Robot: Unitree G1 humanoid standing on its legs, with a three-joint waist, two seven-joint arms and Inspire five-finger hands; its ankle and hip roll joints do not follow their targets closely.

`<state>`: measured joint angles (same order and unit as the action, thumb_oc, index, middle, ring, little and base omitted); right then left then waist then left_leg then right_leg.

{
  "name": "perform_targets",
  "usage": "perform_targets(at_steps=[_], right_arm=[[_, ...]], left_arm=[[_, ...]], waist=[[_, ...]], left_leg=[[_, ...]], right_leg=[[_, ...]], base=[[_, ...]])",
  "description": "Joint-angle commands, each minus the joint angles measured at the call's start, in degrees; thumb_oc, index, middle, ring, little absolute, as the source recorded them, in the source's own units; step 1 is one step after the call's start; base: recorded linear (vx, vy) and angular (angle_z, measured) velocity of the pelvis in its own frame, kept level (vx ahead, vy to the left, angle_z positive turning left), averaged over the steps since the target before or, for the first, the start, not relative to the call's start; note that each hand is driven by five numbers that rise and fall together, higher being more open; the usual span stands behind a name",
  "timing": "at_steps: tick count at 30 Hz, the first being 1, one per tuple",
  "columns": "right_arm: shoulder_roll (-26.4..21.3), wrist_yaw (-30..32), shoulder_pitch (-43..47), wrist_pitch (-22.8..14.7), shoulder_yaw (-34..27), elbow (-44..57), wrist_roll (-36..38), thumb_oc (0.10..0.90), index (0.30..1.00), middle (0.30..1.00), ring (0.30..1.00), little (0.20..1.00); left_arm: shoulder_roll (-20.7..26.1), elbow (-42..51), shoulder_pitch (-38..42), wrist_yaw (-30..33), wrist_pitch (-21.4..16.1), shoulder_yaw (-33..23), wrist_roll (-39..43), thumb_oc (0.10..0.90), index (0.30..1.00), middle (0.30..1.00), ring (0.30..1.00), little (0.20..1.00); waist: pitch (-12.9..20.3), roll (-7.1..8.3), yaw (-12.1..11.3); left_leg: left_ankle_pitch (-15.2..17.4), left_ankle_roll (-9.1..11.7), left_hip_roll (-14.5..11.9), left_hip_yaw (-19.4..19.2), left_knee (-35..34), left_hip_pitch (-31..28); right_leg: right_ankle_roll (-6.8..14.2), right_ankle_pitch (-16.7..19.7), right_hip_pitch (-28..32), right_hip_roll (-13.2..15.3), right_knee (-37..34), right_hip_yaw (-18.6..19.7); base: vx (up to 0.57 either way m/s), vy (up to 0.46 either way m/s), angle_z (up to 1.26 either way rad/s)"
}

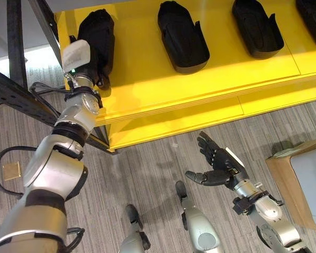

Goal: Move parts from the plastic box to the shelf.

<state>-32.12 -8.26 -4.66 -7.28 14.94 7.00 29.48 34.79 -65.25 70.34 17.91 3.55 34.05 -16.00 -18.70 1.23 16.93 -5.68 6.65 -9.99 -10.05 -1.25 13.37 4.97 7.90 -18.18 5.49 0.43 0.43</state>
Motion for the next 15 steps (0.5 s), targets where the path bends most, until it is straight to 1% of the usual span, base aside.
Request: perform_targets(at_steps=[1, 6, 8, 15], right_arm=[[-1.6, -1.7, -0.2, -5.3, -3.9, 7.5, 3.5, 0.900, 1.000, 1.000, 1.000, 1.000], [-1.8, -2.4, -0.1, -5.1, -4.2, 7.3, 3.5, 0.900, 1.000, 1.000, 1.000, 1.000], [-1.7, -2.5, -0.1, -5.1, -4.5, 6.9, 3.3, 0.900, 1.000, 1.000, 1.000, 1.000], [-1.3, -3.3, -0.1, -4.9, -4.8, 6.6, 3.7, 0.900, 1.000, 1.000, 1.000, 1.000]], left_arm=[[4.2, 0.1, 7.3, 1.1, -2.1, -0.5, -1.0, 0.900, 1.000, 1.000, 1.000, 1.000], [5.8, 0.9, 7.4, -1.0, -3.7, 1.1, -1.3, 0.900, 1.000, 1.000, 1.000, 1.000], [7.3, 1.6, 7.4, -2.6, -4.5, 2.6, -1.7, 0.900, 1.000, 1.000, 1.000, 1.000], [8.7, 1.2, 7.5, -5.9, -5.0, 4.3, -2.0, 0.900, 1.000, 1.000, 1.000, 1.000]], waist=[[2.6, 0.77, 0.1], [2.8, 0.55, 0.2], [2.9, 0.37, 0.2], [3.1, 0.16, 0.2]], left_leg=[[6.0, 0.8, -6.5, 4.1, 11.3, 3.5], [6.1, 0.9, -6.4, 3.9, 11.2, 3.5], [6.2, 0.9, -6.4, 3.8, 11.2, 3.6], [6.3, 0.9, -6.4, 3.9, 11.5, 3.8]], right_leg=[[2.0, -13.5, -3.1, 3.8, 12.9, 2.0], [2.1, -13.5, -3.2, 3.8, 12.9, 2.2], [2.1, -13.4, -3.5, 3.8, 13.1, 2.2], [2.1, -13.4, -3.6, 3.8, 13.1, 2.4]], base=[[0.00, 0.000, 0.00], [0.00, 0.000, 0.00], [0.00, 0.000, 0.00], [0.00, 0.000, 0.00]])
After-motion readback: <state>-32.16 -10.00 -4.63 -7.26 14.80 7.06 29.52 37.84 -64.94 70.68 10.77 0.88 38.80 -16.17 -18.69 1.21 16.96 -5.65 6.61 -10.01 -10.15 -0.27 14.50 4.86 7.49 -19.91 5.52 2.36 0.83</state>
